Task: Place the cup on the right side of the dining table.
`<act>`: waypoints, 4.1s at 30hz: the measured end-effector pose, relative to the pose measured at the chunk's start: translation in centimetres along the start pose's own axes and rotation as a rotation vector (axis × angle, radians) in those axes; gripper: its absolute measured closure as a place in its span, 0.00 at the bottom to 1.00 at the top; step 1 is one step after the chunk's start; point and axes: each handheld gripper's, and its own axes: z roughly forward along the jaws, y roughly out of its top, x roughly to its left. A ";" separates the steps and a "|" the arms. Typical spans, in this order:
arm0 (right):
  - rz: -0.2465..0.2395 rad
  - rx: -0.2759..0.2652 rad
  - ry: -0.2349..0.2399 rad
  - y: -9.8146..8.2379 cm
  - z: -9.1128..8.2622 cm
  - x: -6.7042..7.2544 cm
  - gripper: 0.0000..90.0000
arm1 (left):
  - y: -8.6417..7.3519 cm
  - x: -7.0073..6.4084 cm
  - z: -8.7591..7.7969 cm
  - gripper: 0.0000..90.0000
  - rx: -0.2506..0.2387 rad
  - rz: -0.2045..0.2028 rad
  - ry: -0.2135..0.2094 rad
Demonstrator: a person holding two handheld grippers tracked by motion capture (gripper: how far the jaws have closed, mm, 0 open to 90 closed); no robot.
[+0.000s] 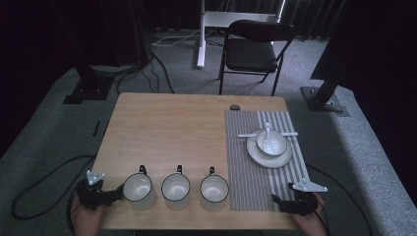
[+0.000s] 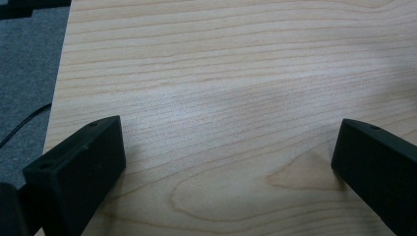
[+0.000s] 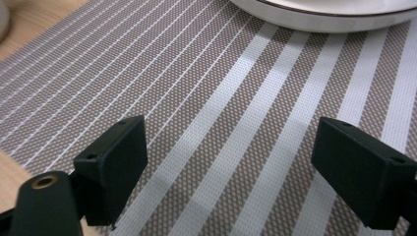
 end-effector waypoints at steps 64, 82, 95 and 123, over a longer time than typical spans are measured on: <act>-0.122 -0.087 0.203 8.3 -1.0 5.6 0.17 | 0.0 0.0 0.0 0.00 0.001 0.010 -0.006; -0.178 -0.087 0.317 12.1 2.1 10.2 0.17 | 0.0 0.0 0.0 0.00 0.001 0.010 -0.007; -0.185 -0.014 0.350 13.4 4.9 12.4 0.24 | 0.0 -0.3 0.0 0.00 0.001 0.005 -0.001; -0.223 0.245 0.343 14.4 7.7 14.5 0.81 | 0.0 -0.3 0.0 0.00 0.000 0.006 -0.003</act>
